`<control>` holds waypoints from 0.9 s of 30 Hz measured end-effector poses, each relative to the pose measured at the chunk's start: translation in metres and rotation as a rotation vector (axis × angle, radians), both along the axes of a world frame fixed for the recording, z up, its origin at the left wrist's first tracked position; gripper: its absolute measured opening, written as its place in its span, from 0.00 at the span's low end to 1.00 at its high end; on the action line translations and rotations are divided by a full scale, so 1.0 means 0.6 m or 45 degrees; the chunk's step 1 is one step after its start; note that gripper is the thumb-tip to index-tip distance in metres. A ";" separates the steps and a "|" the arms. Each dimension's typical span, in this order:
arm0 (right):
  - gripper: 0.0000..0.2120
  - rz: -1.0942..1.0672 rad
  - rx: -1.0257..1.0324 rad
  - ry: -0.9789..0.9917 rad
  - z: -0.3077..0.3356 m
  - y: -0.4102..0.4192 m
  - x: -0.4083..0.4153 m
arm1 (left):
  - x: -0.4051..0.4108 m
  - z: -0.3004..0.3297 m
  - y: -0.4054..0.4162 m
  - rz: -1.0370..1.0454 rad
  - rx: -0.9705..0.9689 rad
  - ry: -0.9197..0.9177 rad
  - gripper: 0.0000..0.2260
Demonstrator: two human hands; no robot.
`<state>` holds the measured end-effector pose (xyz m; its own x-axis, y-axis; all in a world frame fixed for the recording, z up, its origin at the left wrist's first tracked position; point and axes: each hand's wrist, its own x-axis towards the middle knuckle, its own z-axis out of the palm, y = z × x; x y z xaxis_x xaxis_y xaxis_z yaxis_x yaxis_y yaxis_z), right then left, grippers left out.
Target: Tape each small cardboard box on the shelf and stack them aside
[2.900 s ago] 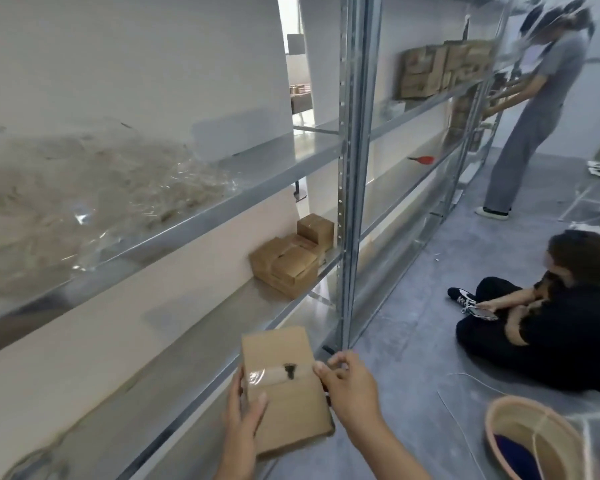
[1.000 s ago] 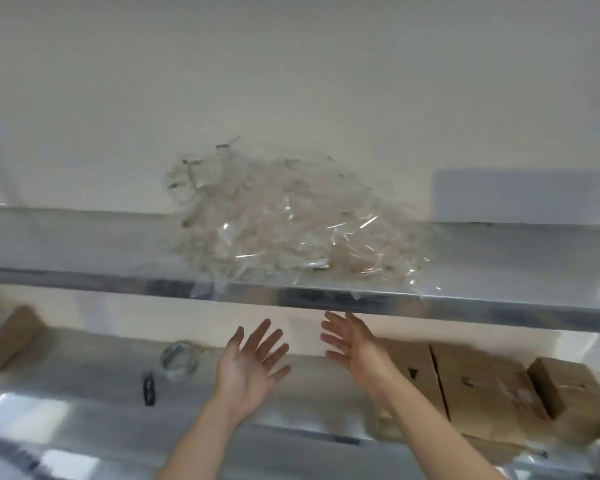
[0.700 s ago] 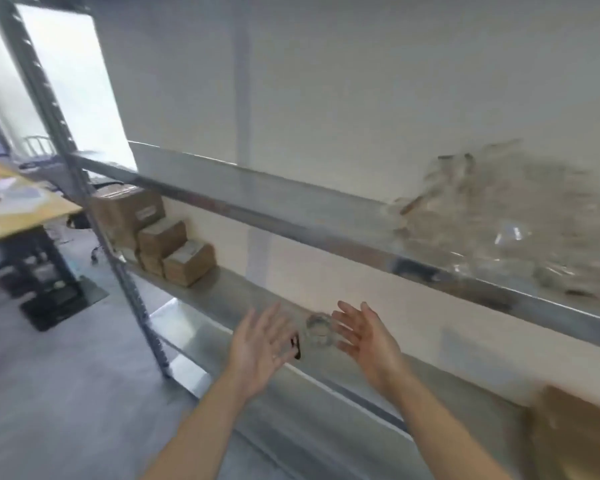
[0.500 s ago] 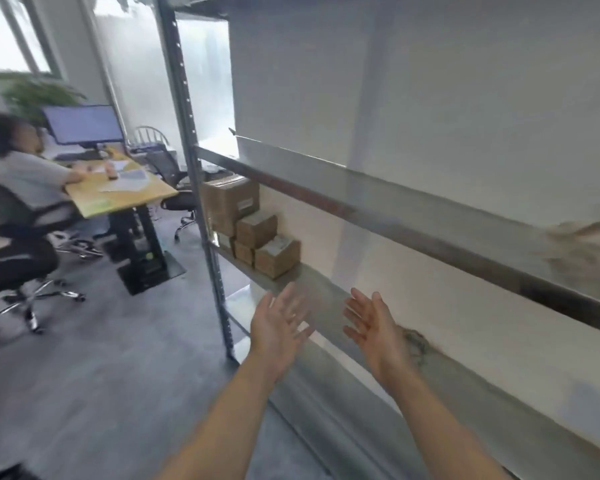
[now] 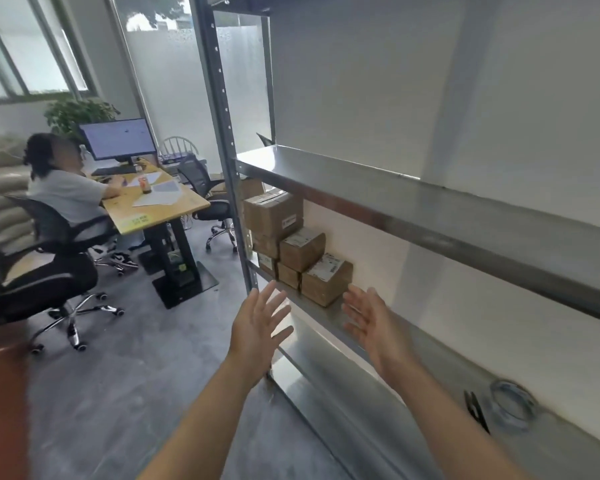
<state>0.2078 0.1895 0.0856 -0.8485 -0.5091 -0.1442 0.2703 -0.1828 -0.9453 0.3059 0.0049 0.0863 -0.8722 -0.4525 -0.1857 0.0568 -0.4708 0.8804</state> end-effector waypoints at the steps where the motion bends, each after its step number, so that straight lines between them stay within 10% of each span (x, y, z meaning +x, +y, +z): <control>1: 0.24 0.013 -0.009 0.000 -0.004 -0.024 -0.017 | -0.011 -0.001 -0.024 0.005 -0.020 -0.010 0.22; 27: 0.20 -0.100 0.124 0.029 0.021 -0.447 -0.329 | -0.329 0.027 -0.504 0.067 -0.382 -0.013 0.20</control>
<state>0.0102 -0.0789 0.0981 -0.8887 -0.4256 -0.1702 0.2372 -0.1093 -0.9653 0.1085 -0.2976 0.1023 -0.8451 -0.5327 -0.0452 0.0649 -0.1860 0.9804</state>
